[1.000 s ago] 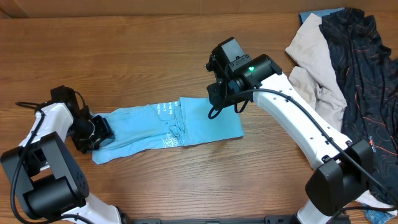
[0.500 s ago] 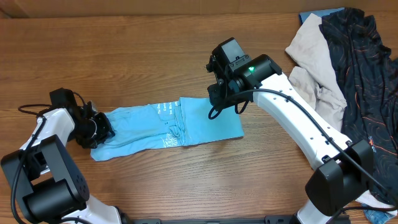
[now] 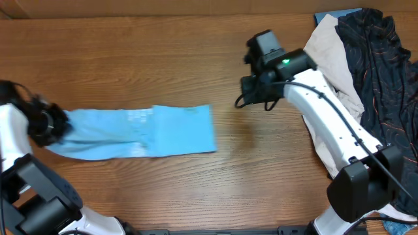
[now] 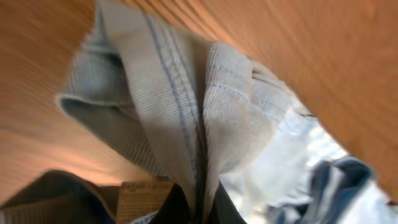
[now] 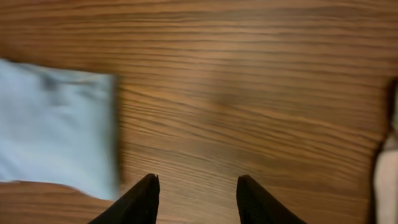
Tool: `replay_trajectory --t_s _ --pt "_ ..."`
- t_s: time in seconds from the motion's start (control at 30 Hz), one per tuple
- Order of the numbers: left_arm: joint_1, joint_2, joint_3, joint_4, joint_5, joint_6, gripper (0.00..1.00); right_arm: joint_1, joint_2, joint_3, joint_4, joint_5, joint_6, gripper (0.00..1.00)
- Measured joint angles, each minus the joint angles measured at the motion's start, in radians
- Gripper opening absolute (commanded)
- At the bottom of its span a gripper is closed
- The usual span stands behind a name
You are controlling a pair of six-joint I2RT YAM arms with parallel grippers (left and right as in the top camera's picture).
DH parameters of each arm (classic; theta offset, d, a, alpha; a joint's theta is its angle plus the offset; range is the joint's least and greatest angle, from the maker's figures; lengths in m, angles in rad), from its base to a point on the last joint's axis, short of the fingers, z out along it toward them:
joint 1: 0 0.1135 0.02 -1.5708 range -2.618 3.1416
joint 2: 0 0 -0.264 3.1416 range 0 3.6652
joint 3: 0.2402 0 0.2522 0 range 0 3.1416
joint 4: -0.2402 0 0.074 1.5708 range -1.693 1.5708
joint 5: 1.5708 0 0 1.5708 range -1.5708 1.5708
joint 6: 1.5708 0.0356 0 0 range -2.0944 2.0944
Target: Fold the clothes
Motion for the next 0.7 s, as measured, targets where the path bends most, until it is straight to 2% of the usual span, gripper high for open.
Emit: replay_trajectory --t_s 0.13,0.3,0.7 --pt "0.025 0.000 0.123 -0.101 -0.034 0.001 0.04 -0.042 -0.005 0.000 -0.023 0.006 0.003 0.44" --pt "-0.045 0.000 0.233 -0.211 -0.045 0.007 0.04 -0.056 -0.011 0.000 -0.026 0.006 0.004 0.44" --pt "-0.505 0.000 0.254 -0.270 -0.072 -0.025 0.04 -0.056 -0.013 0.000 -0.050 0.006 0.003 0.44"
